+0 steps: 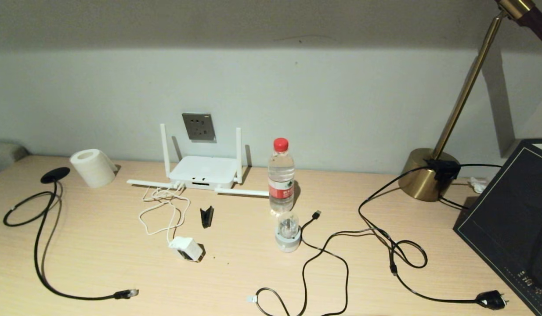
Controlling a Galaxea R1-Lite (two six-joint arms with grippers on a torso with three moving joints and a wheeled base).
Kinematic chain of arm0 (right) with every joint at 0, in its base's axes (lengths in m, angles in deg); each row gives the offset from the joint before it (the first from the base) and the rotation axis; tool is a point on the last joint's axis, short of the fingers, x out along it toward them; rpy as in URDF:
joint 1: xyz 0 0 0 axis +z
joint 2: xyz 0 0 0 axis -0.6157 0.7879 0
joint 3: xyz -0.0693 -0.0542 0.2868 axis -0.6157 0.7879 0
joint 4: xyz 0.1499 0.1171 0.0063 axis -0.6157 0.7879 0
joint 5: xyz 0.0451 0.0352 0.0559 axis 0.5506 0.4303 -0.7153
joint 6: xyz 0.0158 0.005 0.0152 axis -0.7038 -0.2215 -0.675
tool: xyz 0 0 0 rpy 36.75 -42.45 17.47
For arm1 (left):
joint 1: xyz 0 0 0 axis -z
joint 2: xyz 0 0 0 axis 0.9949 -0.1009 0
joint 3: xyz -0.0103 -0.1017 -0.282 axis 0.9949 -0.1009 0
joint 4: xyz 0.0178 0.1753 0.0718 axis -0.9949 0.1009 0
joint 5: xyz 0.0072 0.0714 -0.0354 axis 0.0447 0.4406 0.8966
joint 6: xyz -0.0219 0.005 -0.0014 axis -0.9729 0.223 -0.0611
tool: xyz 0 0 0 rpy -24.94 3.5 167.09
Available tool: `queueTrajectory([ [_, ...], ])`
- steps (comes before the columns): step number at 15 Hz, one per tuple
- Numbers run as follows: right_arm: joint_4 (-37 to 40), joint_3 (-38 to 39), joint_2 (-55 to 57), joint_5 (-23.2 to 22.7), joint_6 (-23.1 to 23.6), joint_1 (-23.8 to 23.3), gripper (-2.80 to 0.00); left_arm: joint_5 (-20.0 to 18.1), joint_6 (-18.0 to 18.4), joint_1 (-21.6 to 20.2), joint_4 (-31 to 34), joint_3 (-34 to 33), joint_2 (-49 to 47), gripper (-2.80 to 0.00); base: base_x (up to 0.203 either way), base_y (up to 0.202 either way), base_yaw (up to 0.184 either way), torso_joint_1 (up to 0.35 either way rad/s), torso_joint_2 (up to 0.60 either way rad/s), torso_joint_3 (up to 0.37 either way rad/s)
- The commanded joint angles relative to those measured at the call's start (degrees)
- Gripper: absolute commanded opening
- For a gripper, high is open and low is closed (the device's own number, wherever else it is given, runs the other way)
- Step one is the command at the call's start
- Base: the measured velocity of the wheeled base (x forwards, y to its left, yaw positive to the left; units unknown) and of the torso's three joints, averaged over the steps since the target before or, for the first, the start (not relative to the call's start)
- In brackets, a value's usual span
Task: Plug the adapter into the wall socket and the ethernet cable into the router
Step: Pick up plug
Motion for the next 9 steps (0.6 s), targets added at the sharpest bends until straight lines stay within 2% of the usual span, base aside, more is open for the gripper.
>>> queueTrajectory([
  [1, -0.02, -0.01, 0.07, -0.02, 0.05, 0.00, -2.80, 0.03, -0.03, 0.00, -0.03, -0.70, -0.07, -2.80, 0.000, 0.000, 0.000, 0.000, 0.00, 0.000],
  [4, -0.02, -0.01, 0.07, -0.02, 0.05, 0.00, -2.80, 0.03, 0.05, 0.00, -0.03, -0.79, -0.07, -2.80, 0.000, 0.000, 0.000, 0.000, 0.00, 0.000],
  [9, -0.02, -0.01, 0.07, -0.02, 0.05, 0.00, -2.80, -1.38, 3.92, 0.00, 0.19, -0.70, -0.11, -2.80, 0.000, 0.000, 0.000, 0.000, 0.00, 0.000],
])
